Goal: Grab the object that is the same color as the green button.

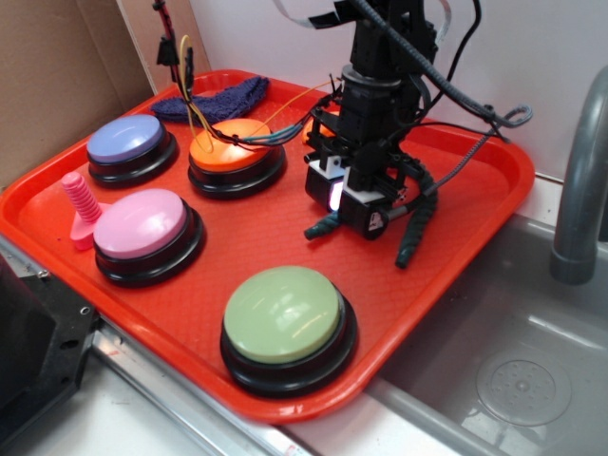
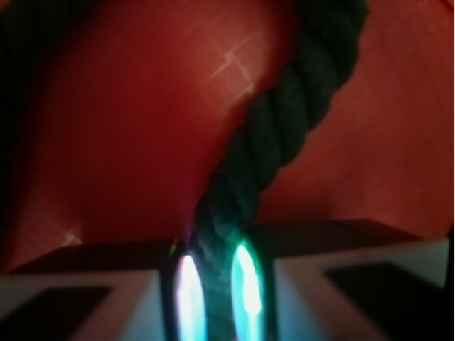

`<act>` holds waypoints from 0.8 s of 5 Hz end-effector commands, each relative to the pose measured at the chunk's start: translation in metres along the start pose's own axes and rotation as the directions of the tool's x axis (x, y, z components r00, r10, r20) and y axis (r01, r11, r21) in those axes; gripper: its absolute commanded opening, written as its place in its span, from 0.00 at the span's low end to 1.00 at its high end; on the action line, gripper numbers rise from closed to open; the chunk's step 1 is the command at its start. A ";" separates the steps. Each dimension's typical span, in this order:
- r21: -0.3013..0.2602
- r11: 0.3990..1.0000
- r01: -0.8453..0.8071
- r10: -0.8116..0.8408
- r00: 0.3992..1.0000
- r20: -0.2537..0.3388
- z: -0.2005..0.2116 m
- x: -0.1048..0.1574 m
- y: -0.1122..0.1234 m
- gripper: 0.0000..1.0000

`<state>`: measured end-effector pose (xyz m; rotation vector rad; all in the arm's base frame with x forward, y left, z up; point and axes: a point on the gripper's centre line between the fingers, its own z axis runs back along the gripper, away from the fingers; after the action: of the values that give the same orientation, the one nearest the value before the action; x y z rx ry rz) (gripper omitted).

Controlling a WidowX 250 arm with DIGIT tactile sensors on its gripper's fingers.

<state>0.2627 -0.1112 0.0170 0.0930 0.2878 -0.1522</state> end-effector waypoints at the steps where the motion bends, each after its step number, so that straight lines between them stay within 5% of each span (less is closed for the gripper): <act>1: 0.024 0.991 0.132 -0.134 0.989 0.069 0.031 -0.033 0.000 0.00; 2: 0.049 0.974 0.221 -0.226 0.966 0.124 0.077 -0.053 0.002 0.00; 3: -0.020 0.980 0.197 -0.189 0.959 0.211 0.115 -0.092 0.017 0.00; 4: -0.065 0.992 0.104 -0.087 0.970 0.229 0.154 -0.128 0.035 0.00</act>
<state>0.2017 -0.0810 0.1905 0.0040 0.1320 -0.2403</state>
